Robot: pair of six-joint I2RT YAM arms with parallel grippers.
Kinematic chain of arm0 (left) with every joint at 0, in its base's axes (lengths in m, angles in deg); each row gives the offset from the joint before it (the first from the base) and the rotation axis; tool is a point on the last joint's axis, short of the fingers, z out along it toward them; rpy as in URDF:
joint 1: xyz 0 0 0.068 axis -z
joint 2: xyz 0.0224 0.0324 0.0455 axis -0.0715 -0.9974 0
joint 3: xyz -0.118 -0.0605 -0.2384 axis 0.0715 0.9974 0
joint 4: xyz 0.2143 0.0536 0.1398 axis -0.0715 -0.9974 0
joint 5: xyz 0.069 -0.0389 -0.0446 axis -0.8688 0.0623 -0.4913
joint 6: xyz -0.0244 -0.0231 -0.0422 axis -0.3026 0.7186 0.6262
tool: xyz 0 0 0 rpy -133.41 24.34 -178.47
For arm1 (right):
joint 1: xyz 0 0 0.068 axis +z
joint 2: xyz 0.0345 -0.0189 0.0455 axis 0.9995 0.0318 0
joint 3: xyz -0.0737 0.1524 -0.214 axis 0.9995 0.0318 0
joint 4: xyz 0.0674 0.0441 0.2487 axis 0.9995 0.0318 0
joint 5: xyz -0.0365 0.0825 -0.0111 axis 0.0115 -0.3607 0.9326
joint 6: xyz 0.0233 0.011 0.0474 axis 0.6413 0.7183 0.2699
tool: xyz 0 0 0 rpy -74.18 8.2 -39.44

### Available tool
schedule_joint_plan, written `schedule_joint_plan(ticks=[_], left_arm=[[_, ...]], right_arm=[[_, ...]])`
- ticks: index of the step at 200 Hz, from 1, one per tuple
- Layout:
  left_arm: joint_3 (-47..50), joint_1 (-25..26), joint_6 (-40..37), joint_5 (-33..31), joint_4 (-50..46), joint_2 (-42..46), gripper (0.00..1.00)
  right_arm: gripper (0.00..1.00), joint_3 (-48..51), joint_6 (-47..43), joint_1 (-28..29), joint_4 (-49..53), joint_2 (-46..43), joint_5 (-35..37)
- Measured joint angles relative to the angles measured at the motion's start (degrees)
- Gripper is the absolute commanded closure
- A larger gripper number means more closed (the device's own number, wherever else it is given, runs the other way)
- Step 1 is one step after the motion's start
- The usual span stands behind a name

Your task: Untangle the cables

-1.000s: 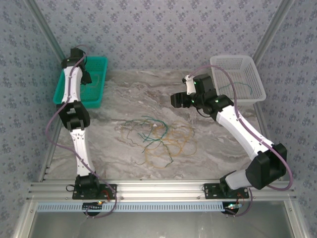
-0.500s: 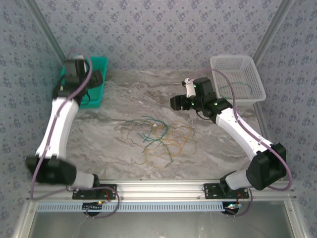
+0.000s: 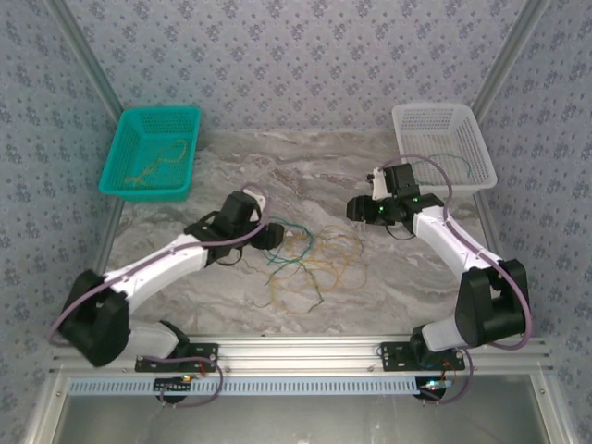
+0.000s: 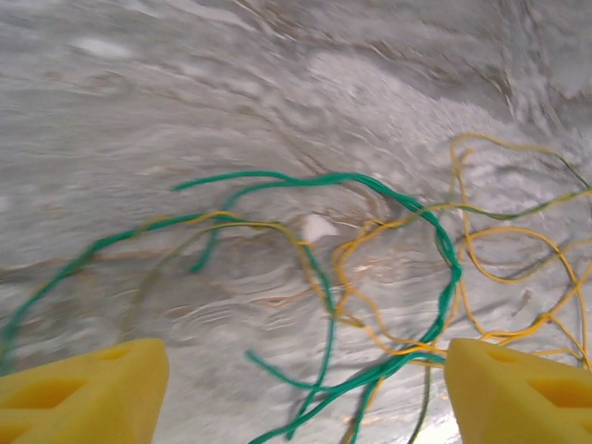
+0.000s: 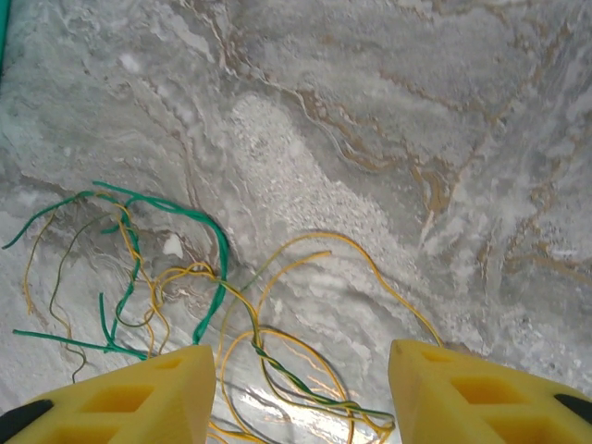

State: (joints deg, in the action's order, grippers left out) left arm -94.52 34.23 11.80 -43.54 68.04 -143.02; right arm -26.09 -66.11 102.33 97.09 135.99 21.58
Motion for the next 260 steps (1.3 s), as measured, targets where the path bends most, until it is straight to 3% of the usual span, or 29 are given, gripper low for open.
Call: schedule_joint_plan(ticks=[54,70,102,136,151,174,197,213,260], left_arm=[[-6.9,2.8,1.6,4.7,3.3,-15.0,0.40],[-7.0,3.5,2.6,4.7,3.7,-16.8,0.50],[-7.1,3.8,4.6,3.2,3.6,-18.4,0.49],[-12.8,2.5,6.0,1.1,1.7,-21.3,0.57],[-14.3,1.2,7.2,0.0,2.0,-21.7,0.50],[-12.2,-3.1,9.7,-1.3,3.7,-20.3,0.47],[-10.2,-8.7,11.6,-2.3,2.8,-18.5,0.50],[-8.5,-11.7,12.7,-3.2,3.6,-17.0,0.47],[6.3,-14.4,16.3,-9.8,5.1,1.9,0.41]], right_arm=[[0.45,0.2,-0.3,0.5,1.0,0.0,3.5],[0.46,0.4,-0.4,1.1,0.1,0.0,4.2],[0.46,0.6,-0.5,3.2,-2.4,0.0,5.7],[0.46,0.6,-1.1,5.1,-5.0,0.0,5.7],[0.47,0.3,-2.1,5.4,-6.0,0.5,3.4],[0.48,-4.8,-5.8,7.3,-4.3,5.8,-0.2],[0.47,-15.3,-11.0,12.9,0.2,14.6,-0.8],[0.44,-22.4,-14.1,16.6,2.5,20.4,-1.0],[0.42,-42.8,-20.9,21.2,11.0,39.1,-1.8]])
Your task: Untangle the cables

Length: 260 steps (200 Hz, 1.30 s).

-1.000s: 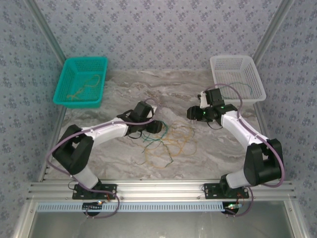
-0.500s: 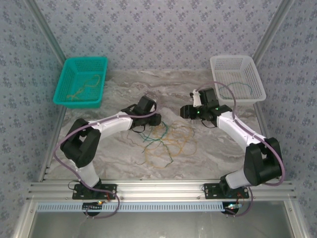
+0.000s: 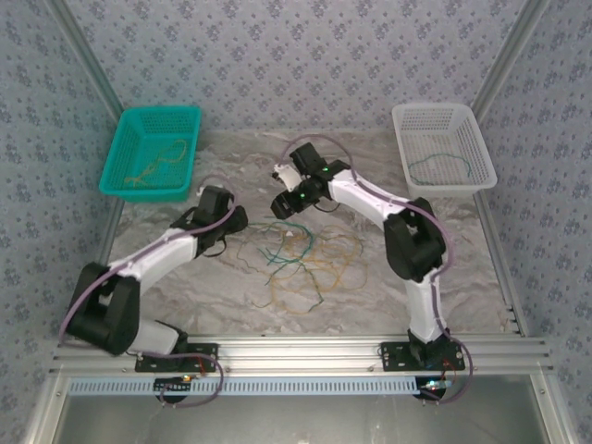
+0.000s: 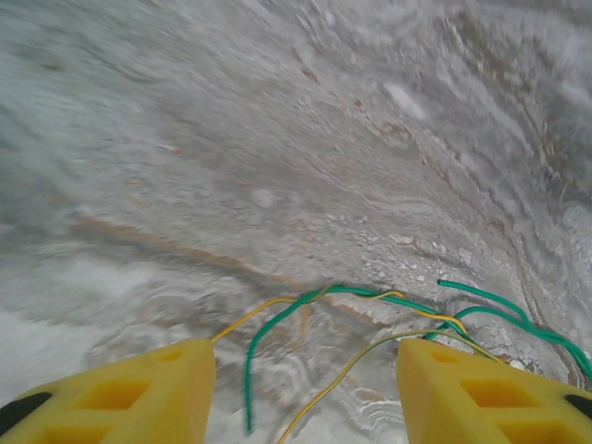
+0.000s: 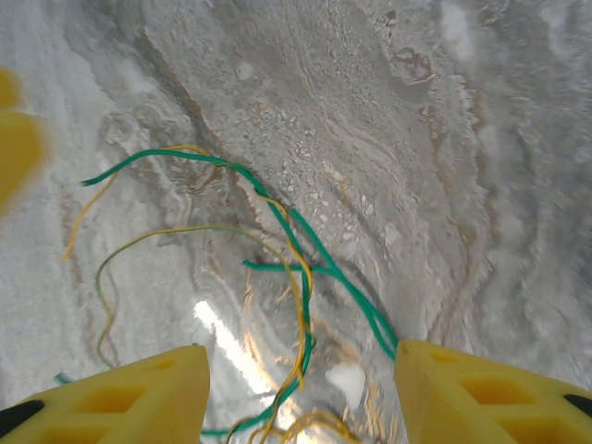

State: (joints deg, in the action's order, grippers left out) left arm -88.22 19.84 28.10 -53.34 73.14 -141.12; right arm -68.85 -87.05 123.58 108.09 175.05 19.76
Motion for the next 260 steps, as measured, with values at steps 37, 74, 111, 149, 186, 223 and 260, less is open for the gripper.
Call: schedule_joint_plan(ticks=[37,74,111,149,186,223,260], left_arm=[[4.4,-0.4,0.4,-3.0,0.0,8.7,0.38],[8.6,-0.4,0.4,-3.4,-0.2,10.2,0.38],[9.2,-0.4,0.4,-3.3,0.3,9.9,0.38],[9.2,-0.4,0.4,-2.7,0.7,7.8,0.38],[9.2,-0.4,0.4,-2.3,0.9,6.3,0.38],[9.0,-0.4,0.4,-2.3,1.0,6.2,0.38],[8.1,-0.4,-0.2,-2.3,0.9,6.3,0.38]], right_arm=[[0.42,-7.8,-3.3,0.1,6.5,8.6,0.1],[0.43,-12.8,-5.3,1.4,10.0,13.6,1.2],[0.61,-15.9,-6.6,2.3,10.3,16.4,1.7],[0.76,-17.1,-7.4,2.1,11.0,17.4,3.0],[0.91,-18.7,-8.1,2.1,12.3,17.4,4.1],[1.00,-19.0,-9.1,2.4,13.7,17.1,6.1],[1.00,-19.0,-9.2,2.9,15.8,13.4,9.0]])
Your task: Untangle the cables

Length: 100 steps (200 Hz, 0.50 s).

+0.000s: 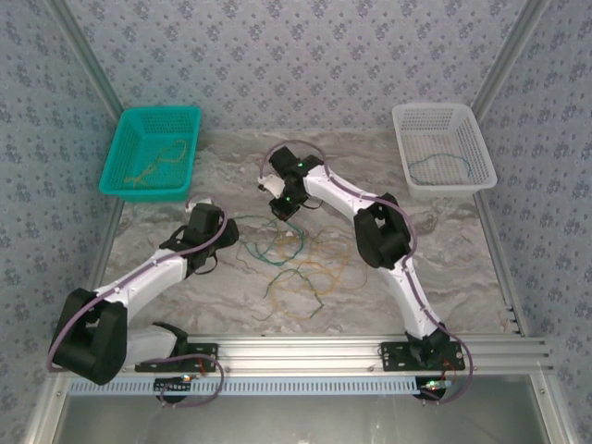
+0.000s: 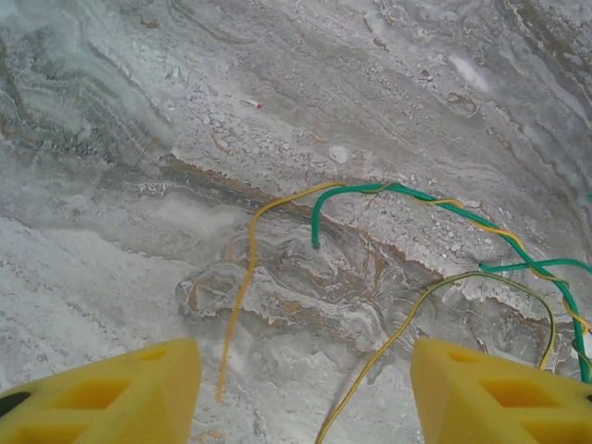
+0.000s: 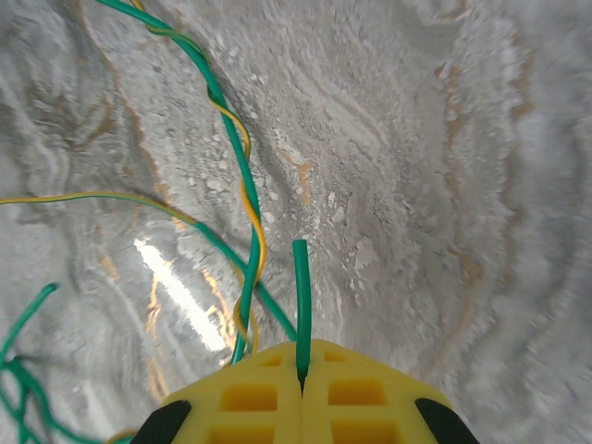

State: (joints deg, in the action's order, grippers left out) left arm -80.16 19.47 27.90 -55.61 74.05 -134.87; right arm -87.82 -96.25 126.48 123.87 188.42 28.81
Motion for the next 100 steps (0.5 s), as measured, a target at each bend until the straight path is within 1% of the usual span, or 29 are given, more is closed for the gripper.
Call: schedule_joint_plan(ticks=[29,100], left_arm=[[-0.9,0.0,-0.7,0.0,0.0,0.0,0.38],[-1.1,0.0,-1.9,-0.7,-1.0,1.7,0.37]], right_arm=[[1.00,-0.1,0.2,0.3,1.6,-5.4,3.1],[1.00,-0.6,2.7,0.8,6.4,-16.9,15.8]])
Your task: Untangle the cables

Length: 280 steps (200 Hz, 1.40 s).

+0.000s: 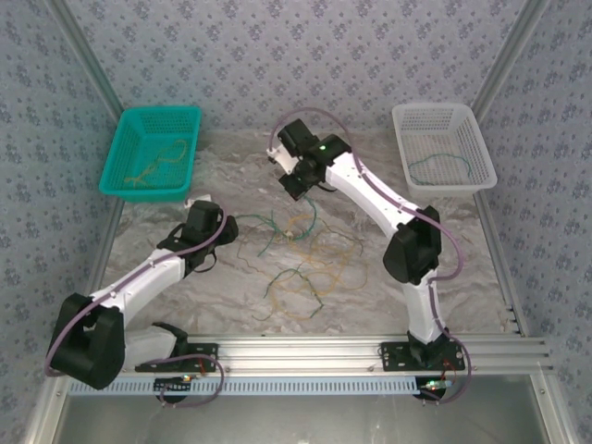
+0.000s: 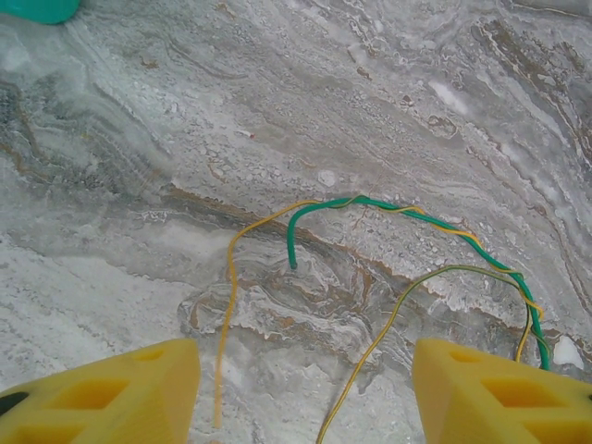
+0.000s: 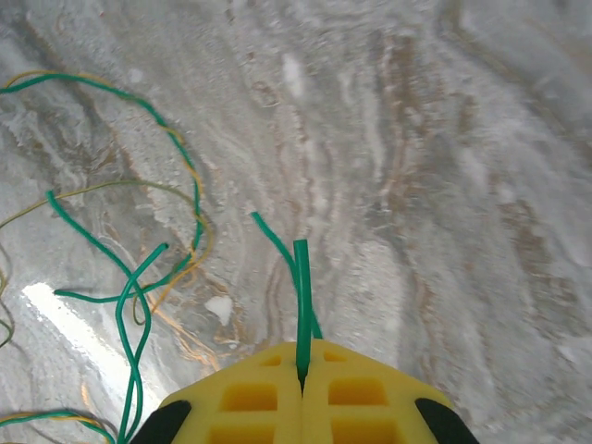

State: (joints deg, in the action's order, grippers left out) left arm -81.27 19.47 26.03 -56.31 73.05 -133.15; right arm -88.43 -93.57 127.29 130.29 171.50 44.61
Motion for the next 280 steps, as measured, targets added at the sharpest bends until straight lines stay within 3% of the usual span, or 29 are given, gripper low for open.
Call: schedule_joint_plan(ticks=[28,63,97,140,209,255,280], left_arm=[[-0.1,0.0,-0.7,-0.2,-0.3,0.7,0.36],[-0.4,0.0,-1.5,-0.2,-0.5,2.1,0.35],[-1.2,0.0,-2.6,0.5,-0.2,2.8,0.33],[-1.2,-0.4,-3.6,5.7,5.3,9.1,0.30],[-1.2,-4.9,-3.1,26.4,24.4,11.1,0.25],[-1.3,-4.9,-4.3,39.2,33.2,7.7,0.19],[-1.6,-3.4,-6.7,43.3,34.6,7.3,0.15]], right_arm=[[1.00,0.3,1.0,0.1,0.0,-4.4,4.7],[1.00,7.4,1.6,1.7,-6.0,-11.5,17.5],[1.00,16.0,2.9,1.5,-12.9,-17.6,18.5],[1.00,26.2,4.9,-1.4,-22.2,-25.9,5.6],[1.00,50.5,7.3,-9.5,-41.0,-39.5,-24.1],[1.00,54.9,4.9,-11.4,-44.7,-39.9,-42.7],[1.00,54.6,2.4,-11.2,-43.9,-40.0,-48.9]])
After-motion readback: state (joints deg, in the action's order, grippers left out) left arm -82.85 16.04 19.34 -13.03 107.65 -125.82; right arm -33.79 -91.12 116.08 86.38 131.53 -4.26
